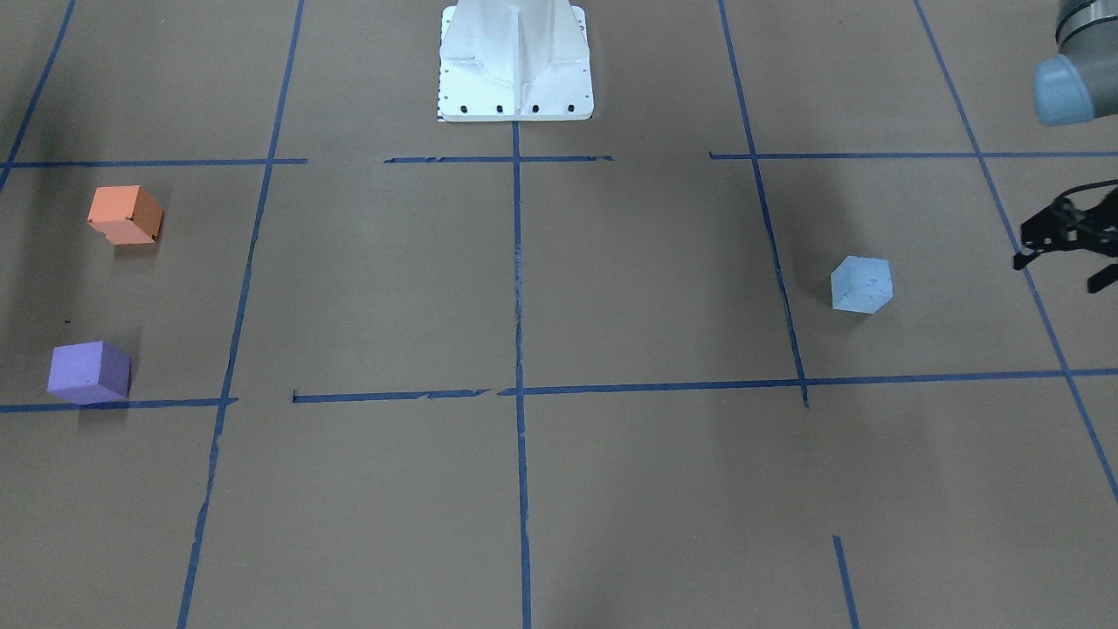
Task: Place blue block between orange and purple blocks
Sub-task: 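Lower the left gripper onto the light blue cube and grasp it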
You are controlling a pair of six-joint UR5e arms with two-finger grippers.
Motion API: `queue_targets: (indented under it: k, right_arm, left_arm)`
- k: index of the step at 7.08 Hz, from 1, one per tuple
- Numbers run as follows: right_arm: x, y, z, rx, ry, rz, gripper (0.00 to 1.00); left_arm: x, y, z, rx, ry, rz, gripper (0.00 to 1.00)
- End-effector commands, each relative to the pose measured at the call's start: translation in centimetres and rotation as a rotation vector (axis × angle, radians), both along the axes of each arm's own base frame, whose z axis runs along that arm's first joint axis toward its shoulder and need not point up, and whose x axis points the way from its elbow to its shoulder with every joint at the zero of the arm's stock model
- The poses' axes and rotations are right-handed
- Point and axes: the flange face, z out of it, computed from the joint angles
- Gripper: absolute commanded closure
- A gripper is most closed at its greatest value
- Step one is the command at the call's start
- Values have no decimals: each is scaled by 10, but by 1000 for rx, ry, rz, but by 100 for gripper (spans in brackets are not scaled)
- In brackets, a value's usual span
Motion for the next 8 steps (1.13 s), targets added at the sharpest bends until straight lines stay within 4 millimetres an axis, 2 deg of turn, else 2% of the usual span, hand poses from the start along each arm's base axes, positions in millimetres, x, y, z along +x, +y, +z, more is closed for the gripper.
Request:
queue_targets:
  k: [1,2,4,6,8]
  right_arm:
    - [0,2,0,0,0,0,0]
    - [0,2,0,-1,0,0,0]
    - [0,2,0,0,0,0,0]
    - [0,2,0,-1,2,0,0]
    - [0,2,0,-1,0,0,0]
  left_arm:
    - [65,16,-16,-117,40,-130,0]
    - [99,29,-16,-154,34,-135,0]
    - [136,44,-17,-183,12,-145,0]
    - [156,50,-21,-208,15,-135,0]
    - [182,61,-10,-193,-33,-121,0]
